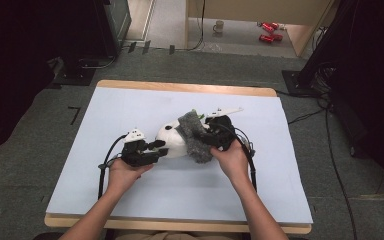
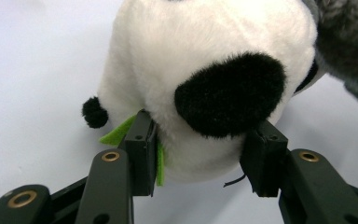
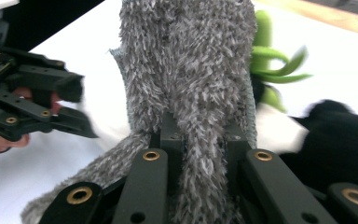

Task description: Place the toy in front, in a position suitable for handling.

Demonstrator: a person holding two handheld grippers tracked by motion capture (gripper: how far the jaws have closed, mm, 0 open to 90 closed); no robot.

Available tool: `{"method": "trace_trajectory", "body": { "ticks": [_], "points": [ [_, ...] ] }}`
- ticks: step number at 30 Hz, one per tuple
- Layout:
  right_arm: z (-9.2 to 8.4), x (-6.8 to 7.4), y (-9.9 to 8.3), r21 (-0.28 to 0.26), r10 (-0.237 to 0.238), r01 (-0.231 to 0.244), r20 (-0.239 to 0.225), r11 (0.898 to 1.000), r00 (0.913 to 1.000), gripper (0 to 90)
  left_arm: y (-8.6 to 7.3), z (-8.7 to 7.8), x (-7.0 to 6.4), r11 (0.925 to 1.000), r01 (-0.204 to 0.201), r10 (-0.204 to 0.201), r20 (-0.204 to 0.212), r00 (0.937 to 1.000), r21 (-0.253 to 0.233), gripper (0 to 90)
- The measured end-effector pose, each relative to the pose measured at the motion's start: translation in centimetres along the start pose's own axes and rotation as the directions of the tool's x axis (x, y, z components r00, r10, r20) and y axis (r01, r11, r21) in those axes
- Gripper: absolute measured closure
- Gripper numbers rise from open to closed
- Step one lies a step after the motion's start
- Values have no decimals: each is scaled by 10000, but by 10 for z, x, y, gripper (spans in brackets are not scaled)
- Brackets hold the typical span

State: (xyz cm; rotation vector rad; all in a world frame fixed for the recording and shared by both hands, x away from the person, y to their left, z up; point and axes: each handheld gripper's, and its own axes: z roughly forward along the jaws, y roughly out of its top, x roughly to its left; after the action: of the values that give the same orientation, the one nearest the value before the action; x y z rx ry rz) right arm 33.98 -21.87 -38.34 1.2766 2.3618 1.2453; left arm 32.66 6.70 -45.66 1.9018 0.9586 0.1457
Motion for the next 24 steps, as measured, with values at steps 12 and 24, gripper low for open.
{"method": "trace_trajectory", "body": {
  "ticks": [12,24],
  "points": [
    [-32,-30,-7,-542,848,-812,672,9952,9941,779,3,2,4,9999,109,-108,252,9996,-23,533],
    [-54,-20,4,-816,821,-777,518,9936,9953,778,2,2,1,9999,87,-85,214,9997,-97,532]
  ]
}}
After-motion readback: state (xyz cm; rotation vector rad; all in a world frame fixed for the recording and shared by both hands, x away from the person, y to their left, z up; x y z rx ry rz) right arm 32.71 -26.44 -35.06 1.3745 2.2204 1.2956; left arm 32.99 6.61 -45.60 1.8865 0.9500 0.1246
